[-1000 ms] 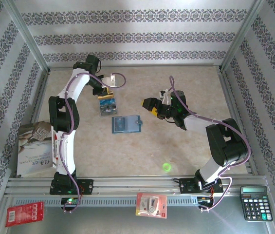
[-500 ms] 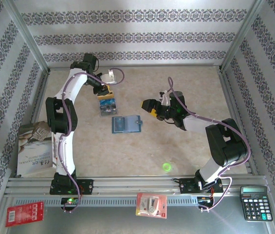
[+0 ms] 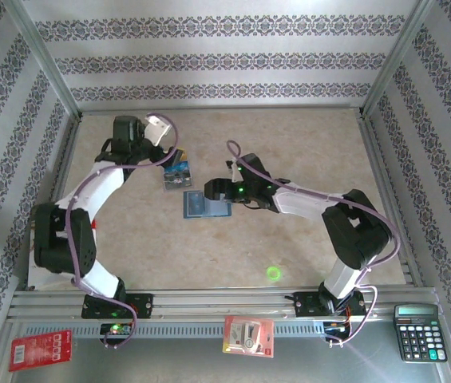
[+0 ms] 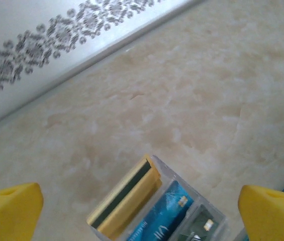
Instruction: Take the credit cards out of the card holder
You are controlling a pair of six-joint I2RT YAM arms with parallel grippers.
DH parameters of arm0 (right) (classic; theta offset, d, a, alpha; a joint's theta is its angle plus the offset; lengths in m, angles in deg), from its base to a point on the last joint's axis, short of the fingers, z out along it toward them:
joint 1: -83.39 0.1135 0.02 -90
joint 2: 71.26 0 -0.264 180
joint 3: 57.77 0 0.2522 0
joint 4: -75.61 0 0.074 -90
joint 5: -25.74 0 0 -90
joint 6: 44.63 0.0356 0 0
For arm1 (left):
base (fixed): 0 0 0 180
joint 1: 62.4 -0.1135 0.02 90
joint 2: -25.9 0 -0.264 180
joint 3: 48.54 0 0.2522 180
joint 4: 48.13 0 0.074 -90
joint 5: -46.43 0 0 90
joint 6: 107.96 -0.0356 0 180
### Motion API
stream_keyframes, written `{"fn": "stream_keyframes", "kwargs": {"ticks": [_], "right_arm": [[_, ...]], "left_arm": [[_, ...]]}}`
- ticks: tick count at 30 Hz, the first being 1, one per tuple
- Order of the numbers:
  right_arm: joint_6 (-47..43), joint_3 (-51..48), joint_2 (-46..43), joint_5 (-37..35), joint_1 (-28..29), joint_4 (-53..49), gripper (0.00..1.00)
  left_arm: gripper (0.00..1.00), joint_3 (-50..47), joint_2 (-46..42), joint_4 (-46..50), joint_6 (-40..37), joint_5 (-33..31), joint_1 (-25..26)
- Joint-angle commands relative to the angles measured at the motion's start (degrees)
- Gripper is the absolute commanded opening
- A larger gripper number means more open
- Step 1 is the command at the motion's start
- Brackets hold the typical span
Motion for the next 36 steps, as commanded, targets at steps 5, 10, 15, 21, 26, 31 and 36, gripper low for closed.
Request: {"fn": "stream_keyframes", "kwargs": {"ticks": [5, 10, 15, 21, 26, 31, 36], "right_arm": [[-5.31, 9.81, 7.10, -9.87, 5.90, -13.74, 0.83], [-7.58, 15.74, 11.66, -13.47, 8.52, -19.77, 0.75], [-9.97, 21.04, 15.10, -17.66, 10.06, -24.91, 0.72], [-12.07, 26.43, 18.85, -23.72, 10.87, -31.48, 0.71], [-13.01, 26.27, 19.54, -25.78, 10.82, -32.85, 0.73], [-13.32, 27.48, 21.74, -25.51, 10.82, -34.19, 0.75], [-12.99, 26.30, 22.42, -26.98, 10.65, -34.19, 0.75]], "left_arm": [[1.00, -10.59, -9.63, -12.20, 25.73, -9.62, -0.27], [1.00, -15.83, -15.19, -7.95, 30.72, -15.08, -0.37], [1.00, -17.24, -16.28, -2.72, 33.00, -18.20, -0.78], [1.00, -19.60, -17.32, 0.34, 34.60, -23.33, -1.93], [1.00, -20.28, -18.15, 2.96, 29.49, -27.49, -3.17], [1.00, -21.67, -18.14, 4.13, 30.04, -34.33, -3.23], [1.00, -23.01, -18.28, 3.05, 31.02, -31.35, -3.23]]}}
